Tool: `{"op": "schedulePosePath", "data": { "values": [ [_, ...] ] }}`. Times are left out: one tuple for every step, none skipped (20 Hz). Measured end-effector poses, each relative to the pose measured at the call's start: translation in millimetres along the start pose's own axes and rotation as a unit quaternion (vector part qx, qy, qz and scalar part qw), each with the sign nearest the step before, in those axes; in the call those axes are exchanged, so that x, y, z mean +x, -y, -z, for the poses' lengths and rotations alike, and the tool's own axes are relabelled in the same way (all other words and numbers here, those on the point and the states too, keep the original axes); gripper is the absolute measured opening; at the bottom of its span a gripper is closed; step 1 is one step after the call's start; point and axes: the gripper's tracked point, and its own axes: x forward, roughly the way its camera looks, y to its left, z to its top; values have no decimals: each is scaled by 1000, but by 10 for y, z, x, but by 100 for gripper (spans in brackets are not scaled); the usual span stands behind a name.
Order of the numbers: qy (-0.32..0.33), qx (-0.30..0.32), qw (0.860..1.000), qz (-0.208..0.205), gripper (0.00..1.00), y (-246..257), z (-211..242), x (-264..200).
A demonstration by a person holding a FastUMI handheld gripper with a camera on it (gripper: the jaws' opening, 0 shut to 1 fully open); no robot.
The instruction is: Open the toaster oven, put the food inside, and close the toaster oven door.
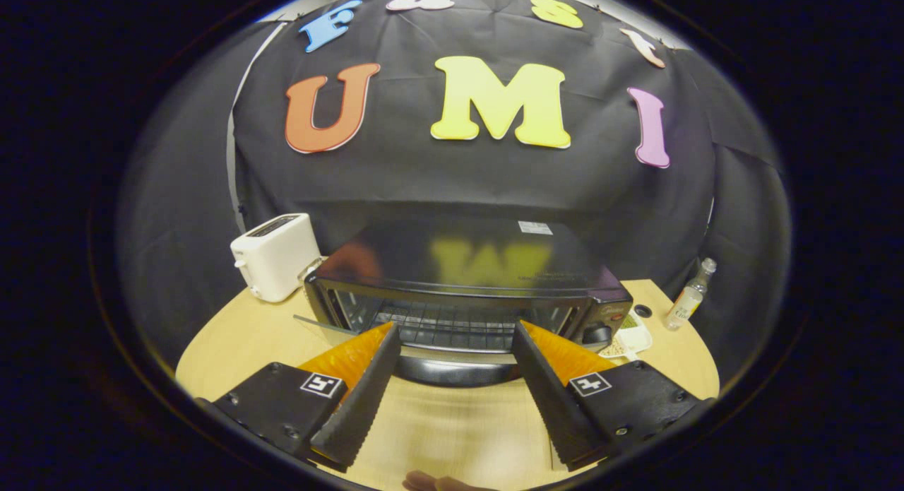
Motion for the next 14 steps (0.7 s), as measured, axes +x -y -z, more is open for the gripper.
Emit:
{"op": "schedulePosePath", "data": {
  "values": [
    [2, -1, 1000, 2, 100, -7, 54, -46],
    [1, -6, 1000, 3, 100, -12, 102, -87],
    [3, -10, 1000, 4, 100, -16, 162, -129],
    [4, -13, 1000, 4, 100, -22, 201, -164],
    [2, -13, 1000, 4, 100, -22, 268, -188],
    [0, -13, 1000, 3, 100, -28, 324, -221],
    [-2, -14, 1000, 3, 100, -34, 387, -261],
    [-2, -17, 1000, 3, 100, -38, 443, -294],
    [-1, -21, 1000, 3, 100, -36, 515, -318],
    [-1, -25, 1000, 3, 100, -41, 573, -343],
    [-1, -26, 1000, 2, 100, -50, 644, -365],
    [-3, -27, 1000, 1, 100, -56, 709, -383],
    [-6, -27, 1000, 0, 100, -55, 782, -400],
    [-13, -30, 999, -2, 100, -56, 862, -414]
  ]
}}
